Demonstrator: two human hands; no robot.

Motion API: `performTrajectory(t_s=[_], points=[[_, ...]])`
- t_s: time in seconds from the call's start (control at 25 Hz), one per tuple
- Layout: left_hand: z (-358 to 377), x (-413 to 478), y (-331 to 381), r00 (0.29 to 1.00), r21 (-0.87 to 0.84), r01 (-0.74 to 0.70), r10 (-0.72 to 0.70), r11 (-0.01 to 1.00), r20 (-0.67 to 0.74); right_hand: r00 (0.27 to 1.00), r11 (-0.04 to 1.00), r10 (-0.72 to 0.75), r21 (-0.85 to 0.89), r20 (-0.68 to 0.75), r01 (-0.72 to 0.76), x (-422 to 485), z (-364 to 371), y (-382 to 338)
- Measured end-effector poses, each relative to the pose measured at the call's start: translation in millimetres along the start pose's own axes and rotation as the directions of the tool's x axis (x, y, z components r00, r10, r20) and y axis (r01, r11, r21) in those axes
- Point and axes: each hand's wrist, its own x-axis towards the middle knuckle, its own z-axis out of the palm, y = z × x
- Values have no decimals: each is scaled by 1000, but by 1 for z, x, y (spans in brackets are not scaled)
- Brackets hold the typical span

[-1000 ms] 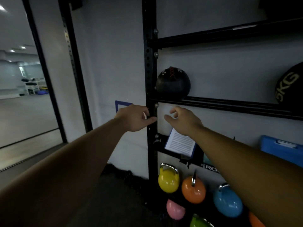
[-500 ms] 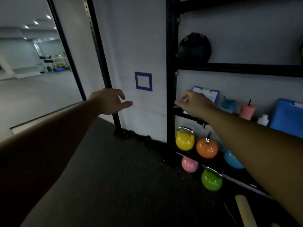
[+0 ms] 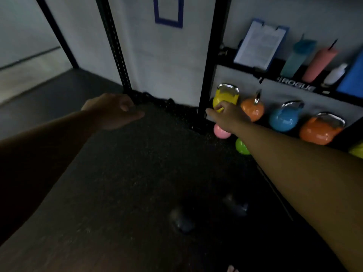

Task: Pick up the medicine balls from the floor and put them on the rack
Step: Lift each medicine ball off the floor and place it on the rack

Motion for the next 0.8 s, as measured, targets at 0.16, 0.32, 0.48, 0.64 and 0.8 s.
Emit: performTrajectory(t_s=[0.16, 0.32, 0.48, 0.64, 0.8], points=[[92, -4, -32, 982, -4, -23, 23, 1000, 187, 988, 998, 61, -15, 141, -60, -14, 97, 29], [211, -5, -57, 962, -31, 19, -10, 999, 271, 958, 994, 108, -62, 266, -95, -9, 194, 86], [362, -6, -66, 939, -32, 5, 6, 999, 344, 932, 987, 146, -117, 333, -112, -5, 313, 169], [527, -16, -68, 910, -30, 14, 0, 999, 415, 899, 978, 171, -178, 404, -106, -7, 437, 259], [677, -28, -73, 892, -43, 88, -59, 995, 448, 868, 975, 141, -220, 476, -38, -10, 541, 341]])
